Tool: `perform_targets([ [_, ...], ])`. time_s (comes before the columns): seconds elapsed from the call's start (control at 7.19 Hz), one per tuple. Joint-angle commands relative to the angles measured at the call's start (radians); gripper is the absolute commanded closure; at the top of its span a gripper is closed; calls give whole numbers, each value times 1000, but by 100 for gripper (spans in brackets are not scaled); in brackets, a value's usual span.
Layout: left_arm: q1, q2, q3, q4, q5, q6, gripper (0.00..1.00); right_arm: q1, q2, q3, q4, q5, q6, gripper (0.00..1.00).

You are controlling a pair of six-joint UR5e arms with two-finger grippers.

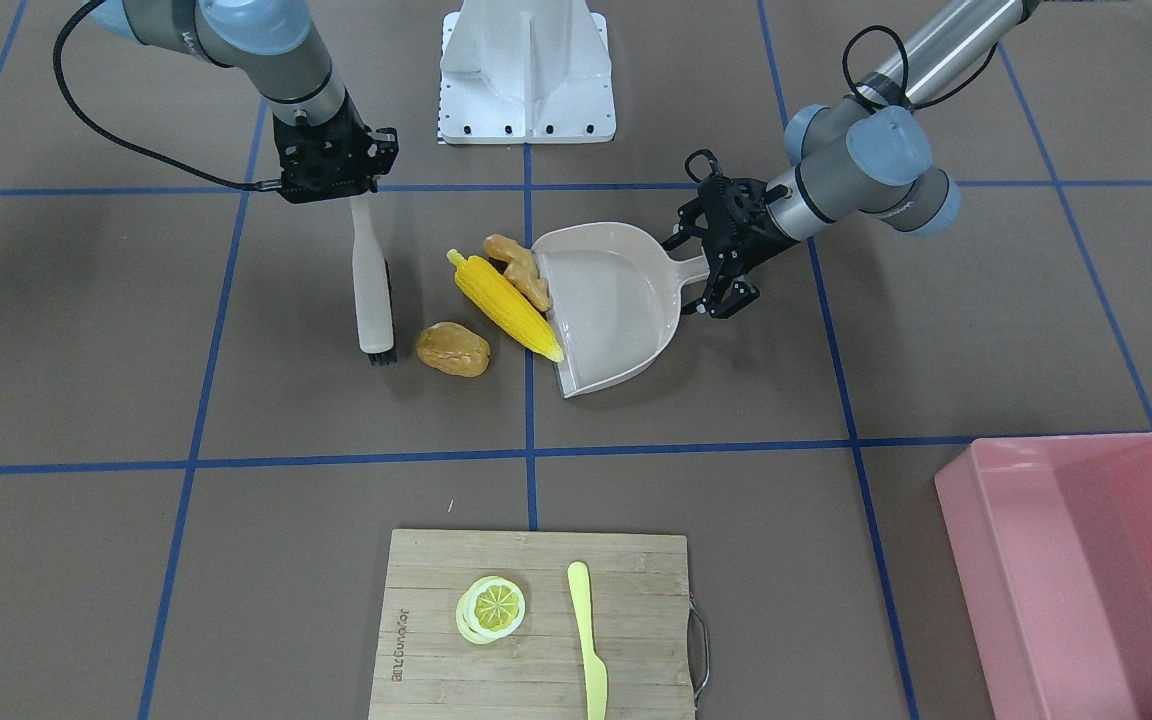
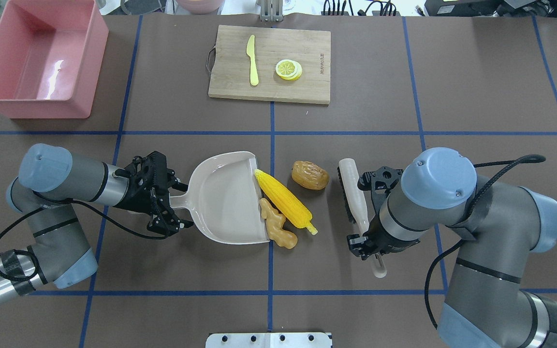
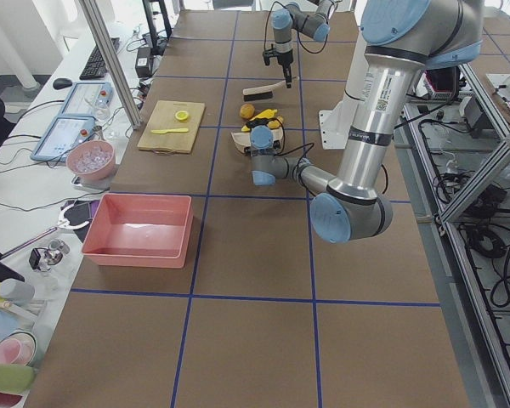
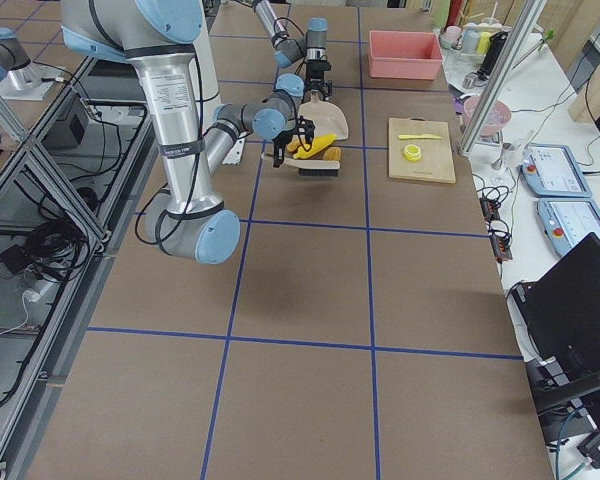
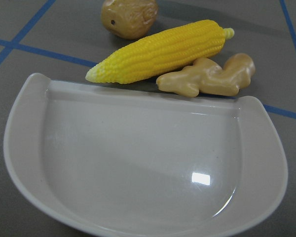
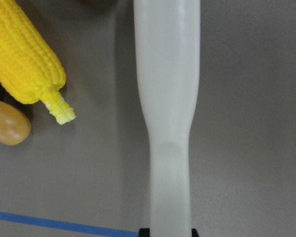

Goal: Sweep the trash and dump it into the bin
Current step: 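Sweep the corn, ginger and potato toward the dustpan with the right gripper's brush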

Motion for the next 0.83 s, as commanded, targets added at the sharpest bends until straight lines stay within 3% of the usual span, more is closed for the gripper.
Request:
perform_targets([
  [0.0, 0, 0, -5, 5, 3, 0, 2, -44, 64, -38, 0, -28, 45, 100],
  [0.7, 0, 0, -8, 15, 7, 0, 3, -99, 186, -106, 9, -27, 113, 100],
])
